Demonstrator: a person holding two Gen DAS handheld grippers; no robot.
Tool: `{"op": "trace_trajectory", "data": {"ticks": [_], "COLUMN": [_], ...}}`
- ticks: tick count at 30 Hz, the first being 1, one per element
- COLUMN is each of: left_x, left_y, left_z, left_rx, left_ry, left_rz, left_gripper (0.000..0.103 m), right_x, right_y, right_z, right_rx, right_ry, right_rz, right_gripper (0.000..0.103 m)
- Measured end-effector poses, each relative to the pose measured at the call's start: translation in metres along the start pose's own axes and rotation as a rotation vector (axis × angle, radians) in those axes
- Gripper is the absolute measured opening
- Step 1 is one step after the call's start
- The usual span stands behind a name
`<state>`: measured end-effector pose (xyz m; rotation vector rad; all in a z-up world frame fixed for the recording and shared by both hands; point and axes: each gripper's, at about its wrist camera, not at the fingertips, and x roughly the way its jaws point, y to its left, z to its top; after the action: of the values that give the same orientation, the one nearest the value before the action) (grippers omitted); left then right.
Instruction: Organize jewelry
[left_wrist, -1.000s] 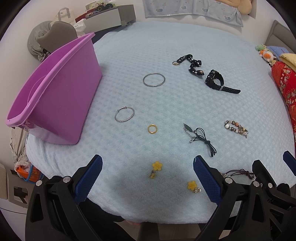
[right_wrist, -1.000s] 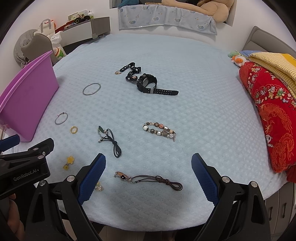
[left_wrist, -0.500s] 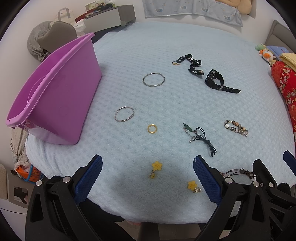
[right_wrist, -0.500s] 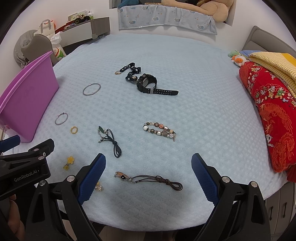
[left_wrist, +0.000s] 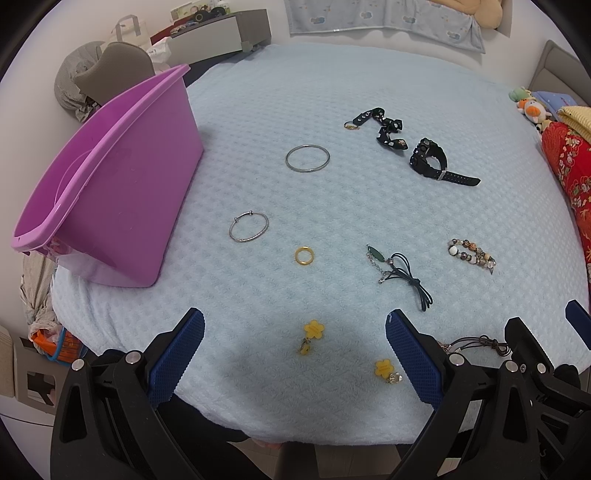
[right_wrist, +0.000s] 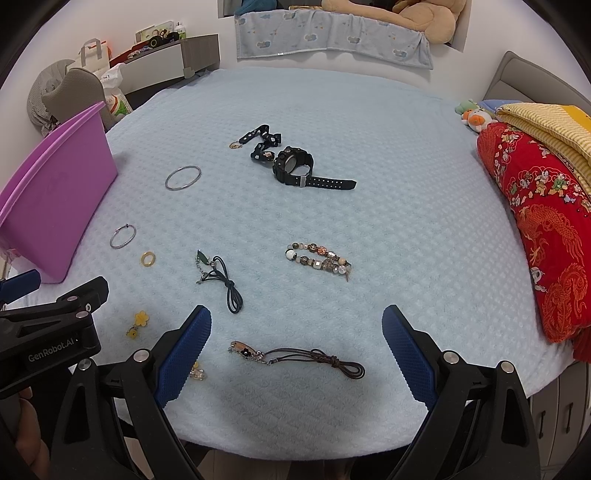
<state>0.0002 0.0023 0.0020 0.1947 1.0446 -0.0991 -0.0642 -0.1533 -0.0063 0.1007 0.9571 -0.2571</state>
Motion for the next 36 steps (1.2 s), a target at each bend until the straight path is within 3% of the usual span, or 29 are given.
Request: {"op": "trace_trajectory", "data": {"ticks": [26, 36], "left_x": [0.000, 0.029], "left_y": [0.004, 0.027], "left_z": [-0.001, -0.028], "left_rx": [-0.010, -0.025], "left_ry": [0.000, 0.031], "left_rz": [-0.010, -0.033], "left_gripper": [0.097, 0.097], "right_x": [0.001, 0.021], "right_y": [-0.001, -0.030], "right_z": [-0.002, -0.032], "right_rx": [0.006, 0.050], "right_ry": [0.006, 0.071], "right_rz": [0.005, 0.066], "right_gripper": [0.090, 0.090]}}
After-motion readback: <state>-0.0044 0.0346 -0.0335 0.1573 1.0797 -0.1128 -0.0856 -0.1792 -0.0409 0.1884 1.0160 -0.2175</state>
